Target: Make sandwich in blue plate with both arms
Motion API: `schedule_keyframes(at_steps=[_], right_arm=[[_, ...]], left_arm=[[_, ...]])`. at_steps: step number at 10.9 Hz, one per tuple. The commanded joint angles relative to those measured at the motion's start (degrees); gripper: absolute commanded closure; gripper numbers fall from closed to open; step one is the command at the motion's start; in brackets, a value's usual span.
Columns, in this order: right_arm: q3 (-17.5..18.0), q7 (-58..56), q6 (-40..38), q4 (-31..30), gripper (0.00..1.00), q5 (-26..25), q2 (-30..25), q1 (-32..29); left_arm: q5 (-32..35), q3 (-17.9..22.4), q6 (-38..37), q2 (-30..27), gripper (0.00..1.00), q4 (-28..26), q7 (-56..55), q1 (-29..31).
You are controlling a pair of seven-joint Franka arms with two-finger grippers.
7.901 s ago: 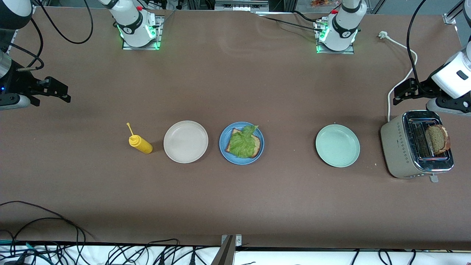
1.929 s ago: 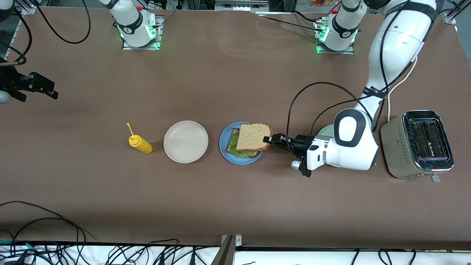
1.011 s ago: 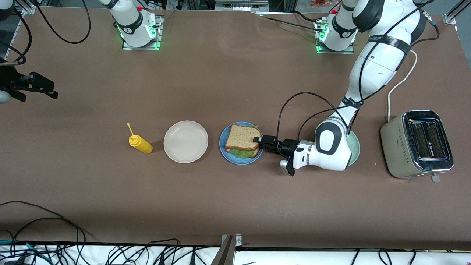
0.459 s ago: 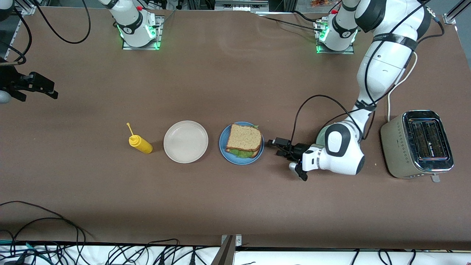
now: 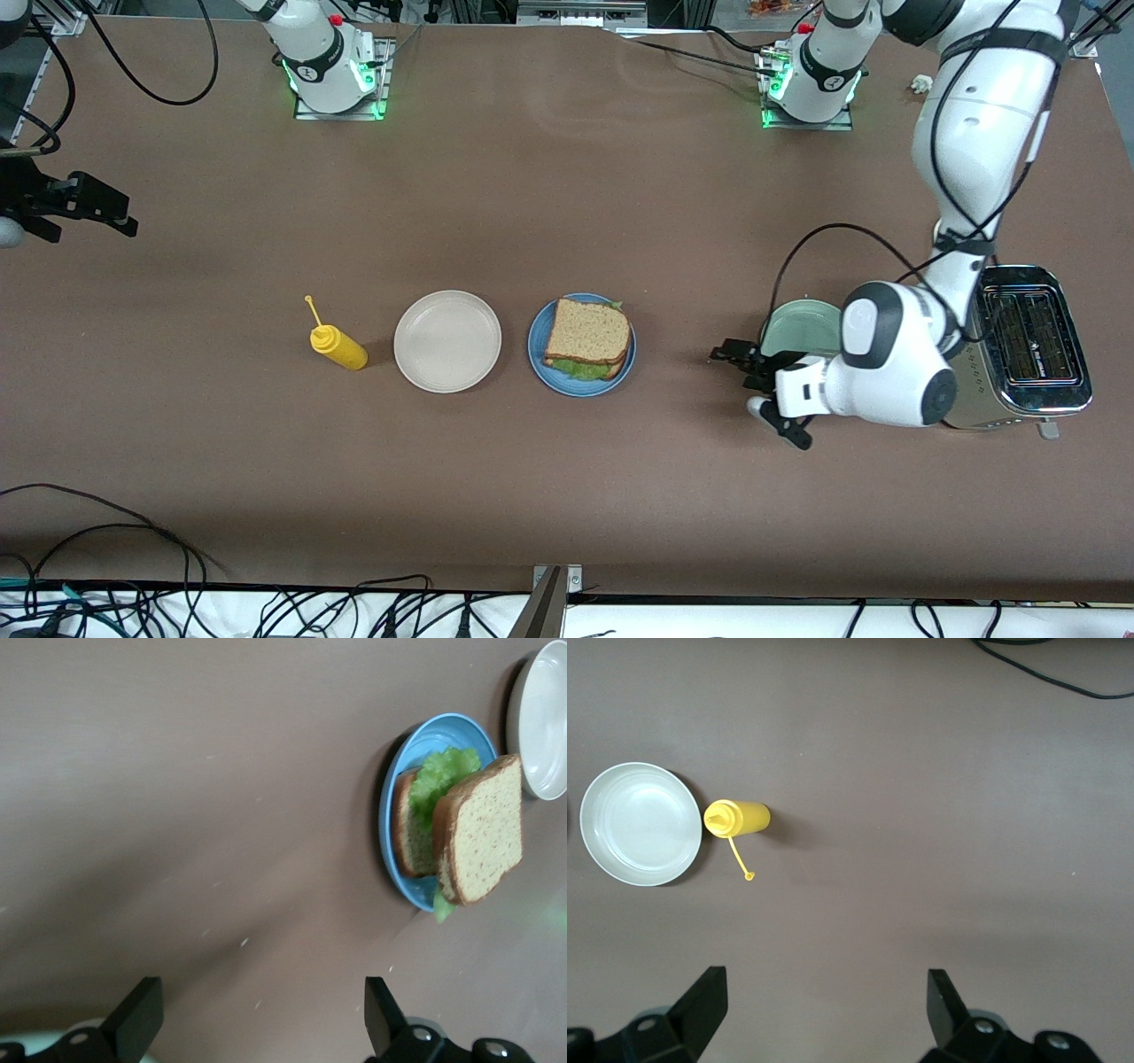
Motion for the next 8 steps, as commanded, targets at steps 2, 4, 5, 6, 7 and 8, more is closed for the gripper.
schedule_keyframes(at_steps=[2,4,5,6,7,8], right_arm=[[-0.77,-0.45,-2.06,1.86,0.00,-0.86,0.01,-0.04],[-0.77,-0.37,-2.06,1.86,0.00,-0.77,0.10,0.05],[-0.77,-0.37,-2.06,1.86,0.00,-0.77,0.10,0.05],[-0.77,-0.37,-2.06,1.86,0.00,-0.77,0.10,0.05],[-0.86,-0.37,-2.15,1.86,0.00,-0.77,0.02,0.05],[-0.95,-0.37,-2.15,2.13,0.00,-0.77,0.01,-0.04]], left_arm=[[14.93,0.25,-4.67,-9.41,0.00,-1.23,-6.10,0.45],[18.82,0.42,-7.31,-13.63,0.00,-1.15,-6.46,1.68],[19.27,0.34,-8.63,-16.00,0.00,-1.23,-6.46,2.82],[19.27,0.42,-10.47,-18.20,0.00,-1.23,-6.46,3.18],[19.27,0.77,-12.32,-20.13,0.00,-1.23,-6.63,3.70],[19.27,1.04,-14.08,-21.72,0.00,-1.23,-6.64,4.23]])
